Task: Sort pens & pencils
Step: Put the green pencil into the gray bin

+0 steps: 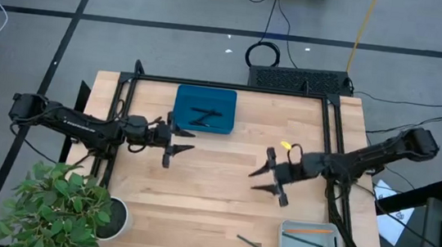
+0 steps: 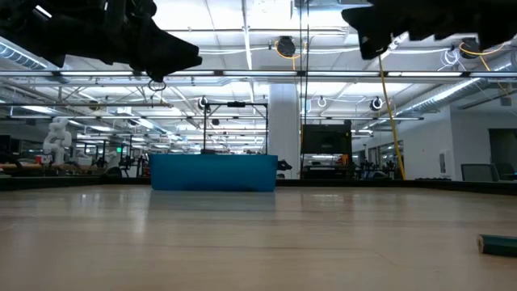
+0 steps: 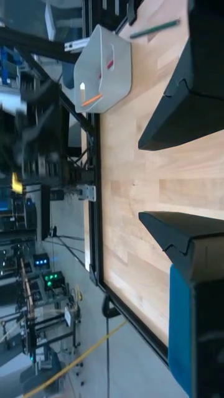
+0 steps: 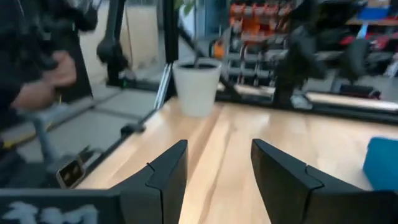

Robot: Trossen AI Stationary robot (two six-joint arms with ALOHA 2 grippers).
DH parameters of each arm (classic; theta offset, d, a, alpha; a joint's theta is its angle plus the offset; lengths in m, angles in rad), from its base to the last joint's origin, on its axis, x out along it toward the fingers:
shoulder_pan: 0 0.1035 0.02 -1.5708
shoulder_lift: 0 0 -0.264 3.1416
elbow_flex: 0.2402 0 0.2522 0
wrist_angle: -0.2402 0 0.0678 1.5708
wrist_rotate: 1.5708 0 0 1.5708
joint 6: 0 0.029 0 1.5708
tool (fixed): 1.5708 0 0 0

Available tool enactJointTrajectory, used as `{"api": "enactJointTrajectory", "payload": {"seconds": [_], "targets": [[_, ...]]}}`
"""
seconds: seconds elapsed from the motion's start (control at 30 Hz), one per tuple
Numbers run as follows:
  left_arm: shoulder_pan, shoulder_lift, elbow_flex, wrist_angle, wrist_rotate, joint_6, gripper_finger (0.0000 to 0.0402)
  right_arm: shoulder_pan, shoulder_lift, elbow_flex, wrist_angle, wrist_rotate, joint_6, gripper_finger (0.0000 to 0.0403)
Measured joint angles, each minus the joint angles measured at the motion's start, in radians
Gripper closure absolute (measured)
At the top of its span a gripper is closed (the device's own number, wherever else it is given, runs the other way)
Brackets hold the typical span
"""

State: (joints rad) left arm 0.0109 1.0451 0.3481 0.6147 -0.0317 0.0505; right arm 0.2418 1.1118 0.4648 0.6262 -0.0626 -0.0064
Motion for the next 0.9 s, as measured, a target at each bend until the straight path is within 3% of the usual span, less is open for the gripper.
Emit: {"api": "enactJointTrajectory", "payload": {"seconds": [0.17,0.27,0.7,0.9], "targets": [[0.0,0.0,0.0,-0.013,-0.022,0.0,0.0227,0.167,0.043,0.087,-0.248,0.215,0.052,0.0234],[0.0,0.0,0.0,-0.013,-0.022,0.0,0.0227,0.237,0.096,0.126,-0.289,0.272,0.103,0.0234],[0.0,0.0,0.0,-0.013,-0.022,-0.003,0.0227,0.381,0.349,0.347,-0.521,0.26,0.341,0.0234],[0.0,0.0,0.0,-0.014,-0.022,-0.003,0.0227,0.413,0.434,0.375,-0.549,0.119,0.532,0.0234]]}}
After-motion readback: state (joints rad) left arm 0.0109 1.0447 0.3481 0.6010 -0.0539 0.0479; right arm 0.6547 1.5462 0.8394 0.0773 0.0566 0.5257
